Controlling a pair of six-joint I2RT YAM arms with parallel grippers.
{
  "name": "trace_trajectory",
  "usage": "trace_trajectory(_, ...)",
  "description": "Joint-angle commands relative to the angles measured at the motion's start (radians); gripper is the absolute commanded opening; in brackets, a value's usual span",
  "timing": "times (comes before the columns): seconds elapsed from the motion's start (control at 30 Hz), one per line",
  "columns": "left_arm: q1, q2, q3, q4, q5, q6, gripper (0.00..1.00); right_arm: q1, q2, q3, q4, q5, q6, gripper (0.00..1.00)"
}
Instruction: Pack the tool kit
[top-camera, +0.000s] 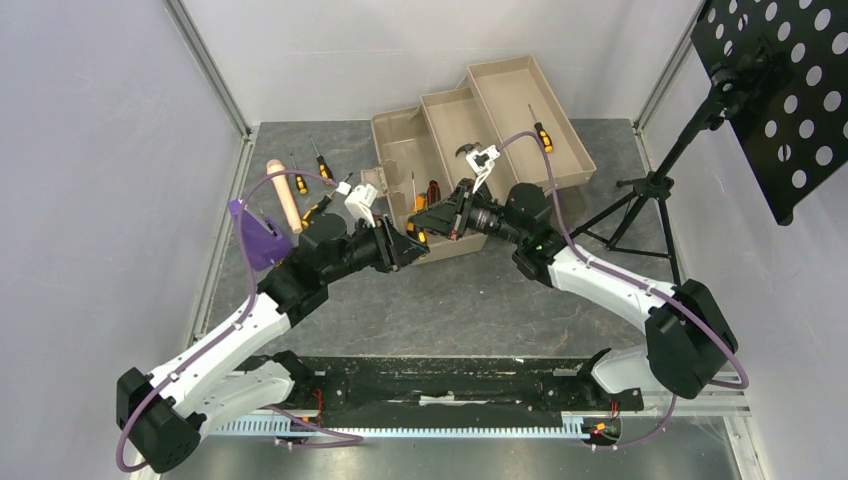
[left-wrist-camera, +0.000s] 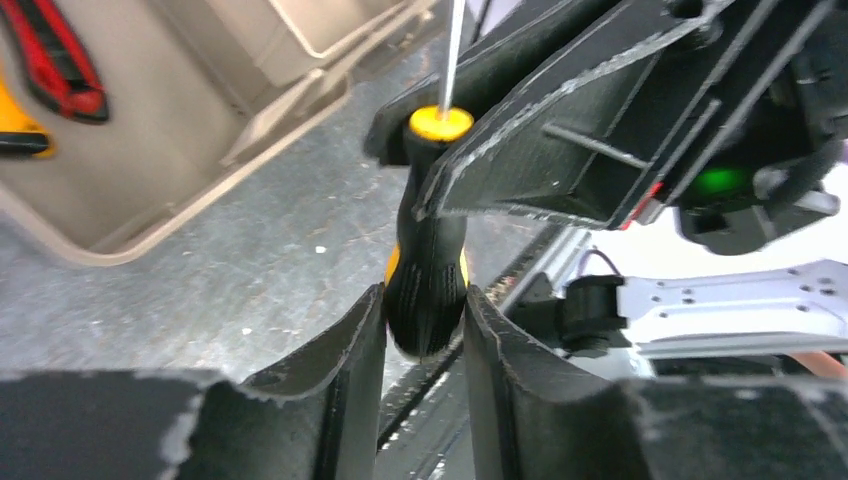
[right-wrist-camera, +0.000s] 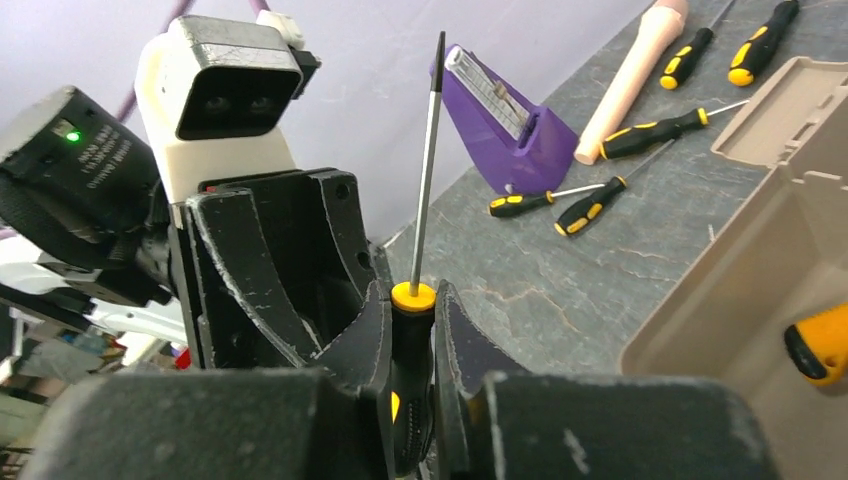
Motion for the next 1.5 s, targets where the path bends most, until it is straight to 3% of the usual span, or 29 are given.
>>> trace_trajectory(0.0,0.002,-0.047,0.069,-0.179,-0.161,0.125,0.51,-0.035,-0.048,0.107,-0.145,0.055,-0.195,0.0)
trace_trajectory(0.1,0.003,-0.071,0.116,-0.303,-0.294,0.202,0.84,-0.082,-0.054,0.181,-0.302,0.1,-0.312,0.0)
trace_trajectory(0.2,0.004,-0.076,0.172,-0.435,-0.436,0.264,0.99,-0.146,-0.063,0.245,-0.443,0.171,-0.421,0.0)
trace_trajectory(0.43,0.068,-0.077,0.202,-0.609,-0.658,0.343,1.0,-0.248,-0.031,0.464,-0.758,0.455,-0.751,0.0)
trace_trajectory(0.57,0.185,-0.093,0.163,-0.633,-0.665,0.356,1.0,-0.293,0.02,0.551,-0.83,0.637,-0.884,0.0)
trace_trajectory(0.73,0.337,-0.082,0.099,-0.645,-0.619,0.352,1.0,-0.325,0.157,0.704,-0.931,0.734,-0.987,0.0)
trace_trajectory(1.0,0.388,-0.065,0.021,-0.619,-0.611,0.34,1.0,-0.358,0.322,0.793,-0.976,0.79,-1.019,0.01)
trace_trajectory(1.27,0.408,-0.02,0.027,-0.617,-0.602,0.347,1.0,-0.368,0.388,0.877,-1.022,0.78,-0.994,0.52)
trace_trajectory(1.33,0.412,-0.015,0.028,-0.617,-0.596,0.343,1.0,-0.368,0.368,0.873,-1.015,0.779,-0.986,0.61)
trace_trajectory(1.47,0.418,0.001,0.03,-0.62,-0.577,0.329,1.0,-0.368,0.297,0.823,-0.995,0.755,-0.967,0.66)
